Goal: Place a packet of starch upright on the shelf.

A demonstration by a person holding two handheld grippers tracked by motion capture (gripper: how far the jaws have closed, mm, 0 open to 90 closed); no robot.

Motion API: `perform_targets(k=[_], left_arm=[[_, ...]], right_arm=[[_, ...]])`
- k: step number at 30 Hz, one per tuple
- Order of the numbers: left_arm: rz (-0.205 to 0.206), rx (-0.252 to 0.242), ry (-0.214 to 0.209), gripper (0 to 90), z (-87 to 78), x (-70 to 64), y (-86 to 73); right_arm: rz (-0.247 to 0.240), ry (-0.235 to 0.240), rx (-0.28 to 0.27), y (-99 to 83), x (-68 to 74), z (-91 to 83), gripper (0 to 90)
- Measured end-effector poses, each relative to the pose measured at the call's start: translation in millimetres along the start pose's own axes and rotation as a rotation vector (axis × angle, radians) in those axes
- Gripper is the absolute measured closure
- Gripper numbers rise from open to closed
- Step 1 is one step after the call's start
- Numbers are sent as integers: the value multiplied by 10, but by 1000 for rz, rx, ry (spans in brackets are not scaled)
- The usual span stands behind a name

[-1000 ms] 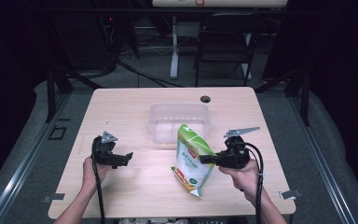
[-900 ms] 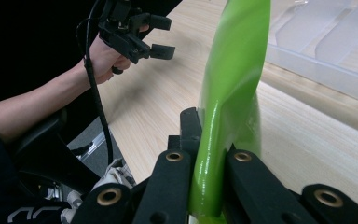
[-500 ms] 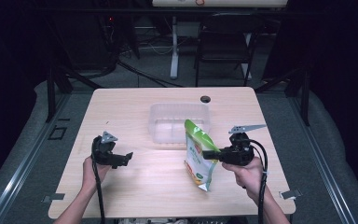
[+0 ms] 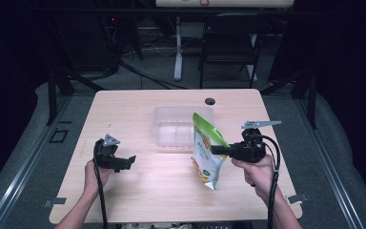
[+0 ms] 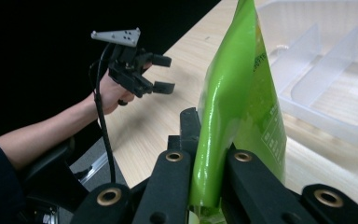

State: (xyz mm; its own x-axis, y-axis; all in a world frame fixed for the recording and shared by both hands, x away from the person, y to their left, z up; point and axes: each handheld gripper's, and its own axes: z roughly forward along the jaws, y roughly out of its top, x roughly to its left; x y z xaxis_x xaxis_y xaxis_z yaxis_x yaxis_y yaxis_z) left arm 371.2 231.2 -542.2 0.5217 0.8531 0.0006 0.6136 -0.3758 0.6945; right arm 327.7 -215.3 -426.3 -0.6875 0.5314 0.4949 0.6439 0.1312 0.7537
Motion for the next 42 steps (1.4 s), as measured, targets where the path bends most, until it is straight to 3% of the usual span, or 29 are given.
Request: perform_targets(k=[22, 42], left_arm=[[8, 3, 1, 23, 3, 1, 2], [0, 0, 1, 23, 6, 2, -1]], right_arm=[[-15, -25, -39, 258, -7, -105, 900], [-12, -76, -84, 656, -61, -164, 900]])
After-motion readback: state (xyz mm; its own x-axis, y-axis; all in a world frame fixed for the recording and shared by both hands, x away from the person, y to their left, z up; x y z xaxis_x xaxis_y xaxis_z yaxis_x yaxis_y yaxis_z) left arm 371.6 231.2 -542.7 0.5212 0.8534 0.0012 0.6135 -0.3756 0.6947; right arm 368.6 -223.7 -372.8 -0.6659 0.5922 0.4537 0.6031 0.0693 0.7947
